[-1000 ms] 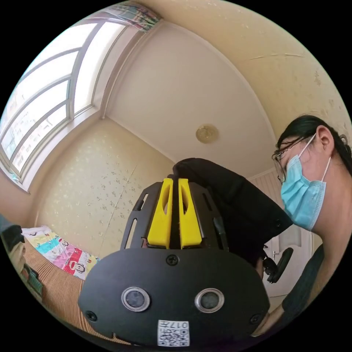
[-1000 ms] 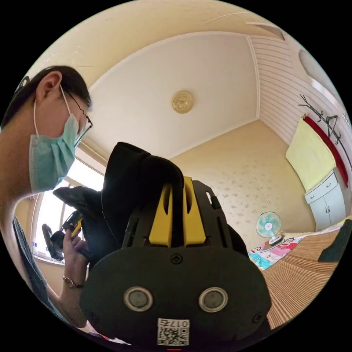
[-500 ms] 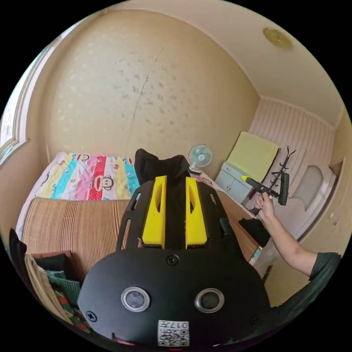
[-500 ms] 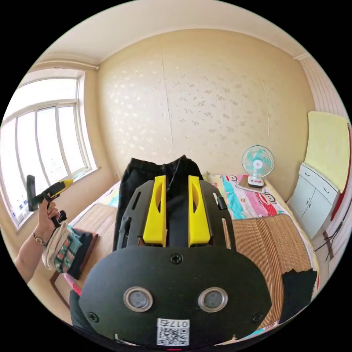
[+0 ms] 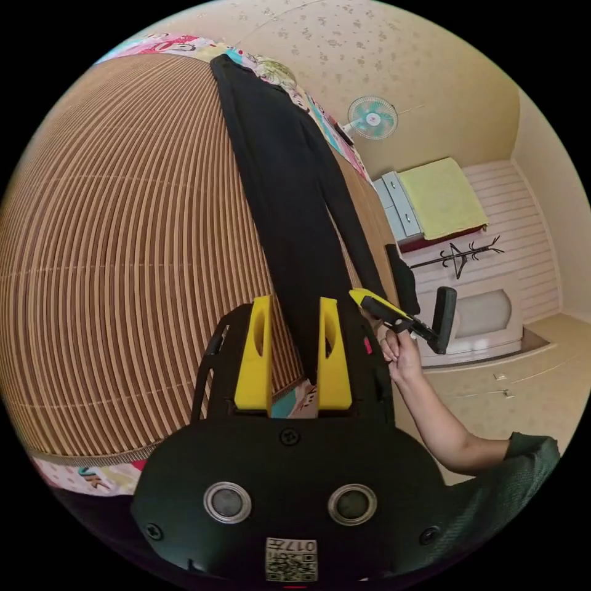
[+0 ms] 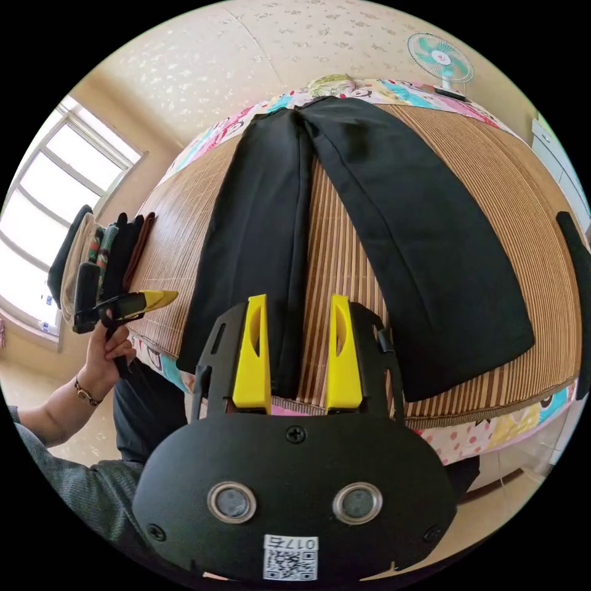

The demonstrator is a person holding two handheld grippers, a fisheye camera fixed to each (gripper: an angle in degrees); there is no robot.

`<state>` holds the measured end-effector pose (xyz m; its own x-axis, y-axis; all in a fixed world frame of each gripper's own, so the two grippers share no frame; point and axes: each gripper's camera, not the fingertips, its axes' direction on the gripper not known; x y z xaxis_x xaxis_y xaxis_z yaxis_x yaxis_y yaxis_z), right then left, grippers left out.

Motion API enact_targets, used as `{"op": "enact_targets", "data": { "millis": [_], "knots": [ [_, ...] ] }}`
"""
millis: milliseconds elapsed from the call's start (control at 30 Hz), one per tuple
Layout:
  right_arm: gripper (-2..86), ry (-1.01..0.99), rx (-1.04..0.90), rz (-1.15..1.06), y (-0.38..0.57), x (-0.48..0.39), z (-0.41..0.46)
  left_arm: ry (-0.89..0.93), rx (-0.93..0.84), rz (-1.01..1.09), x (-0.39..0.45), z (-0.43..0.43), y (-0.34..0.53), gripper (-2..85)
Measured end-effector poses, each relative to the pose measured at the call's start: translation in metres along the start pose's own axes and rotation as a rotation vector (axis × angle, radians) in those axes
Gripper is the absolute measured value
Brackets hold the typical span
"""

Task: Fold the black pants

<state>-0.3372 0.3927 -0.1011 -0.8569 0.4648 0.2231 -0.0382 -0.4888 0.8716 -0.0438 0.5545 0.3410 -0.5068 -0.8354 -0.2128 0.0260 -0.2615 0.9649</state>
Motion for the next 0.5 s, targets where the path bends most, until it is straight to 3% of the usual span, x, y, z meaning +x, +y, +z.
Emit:
{"op": "enact_targets", "data": {
  "millis": [233,500],
  "knots": [
    [4.4,-0.061,-0.117,0.040,0.006,-0.025,0.016,-0.151,-0.055,-0.027,0.025,0.041,0.012,4.2],
    [3.9,-0.249,-0.177,-0.022,0.068,-0.079,0.035,-0.233,0.105,-0.160,-0.006,-0.052,0.111,3.6]
  ]
}}
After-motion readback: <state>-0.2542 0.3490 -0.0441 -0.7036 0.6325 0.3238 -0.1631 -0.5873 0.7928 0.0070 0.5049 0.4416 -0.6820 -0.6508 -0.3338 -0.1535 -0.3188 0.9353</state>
